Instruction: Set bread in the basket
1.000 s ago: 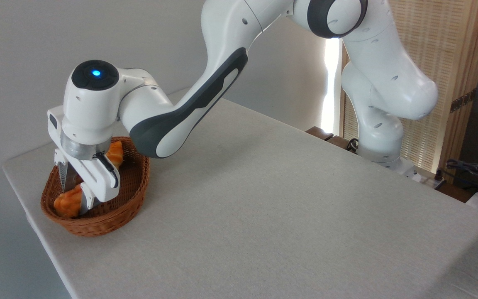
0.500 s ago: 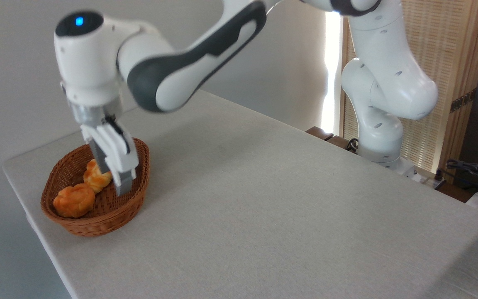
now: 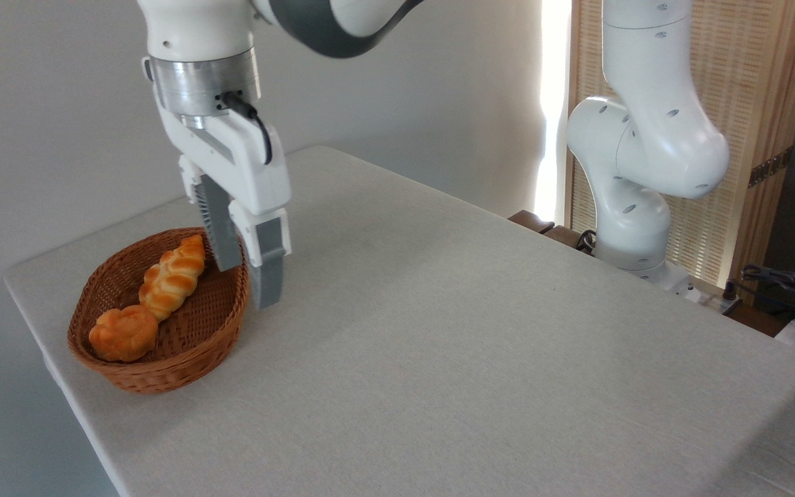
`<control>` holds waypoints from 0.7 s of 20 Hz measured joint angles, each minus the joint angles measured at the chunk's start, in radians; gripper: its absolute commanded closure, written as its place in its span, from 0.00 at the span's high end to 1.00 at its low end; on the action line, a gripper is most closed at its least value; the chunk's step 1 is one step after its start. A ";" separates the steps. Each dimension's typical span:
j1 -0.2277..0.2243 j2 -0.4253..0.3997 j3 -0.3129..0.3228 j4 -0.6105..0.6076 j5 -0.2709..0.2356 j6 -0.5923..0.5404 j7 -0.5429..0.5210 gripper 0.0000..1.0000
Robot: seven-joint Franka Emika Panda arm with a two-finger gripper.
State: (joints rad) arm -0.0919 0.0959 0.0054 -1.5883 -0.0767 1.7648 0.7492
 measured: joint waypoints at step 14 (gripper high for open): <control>0.046 -0.081 0.003 -0.005 0.004 -0.119 0.015 1.00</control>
State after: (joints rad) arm -0.0457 0.0151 0.0079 -1.5928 -0.0732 1.6461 0.7638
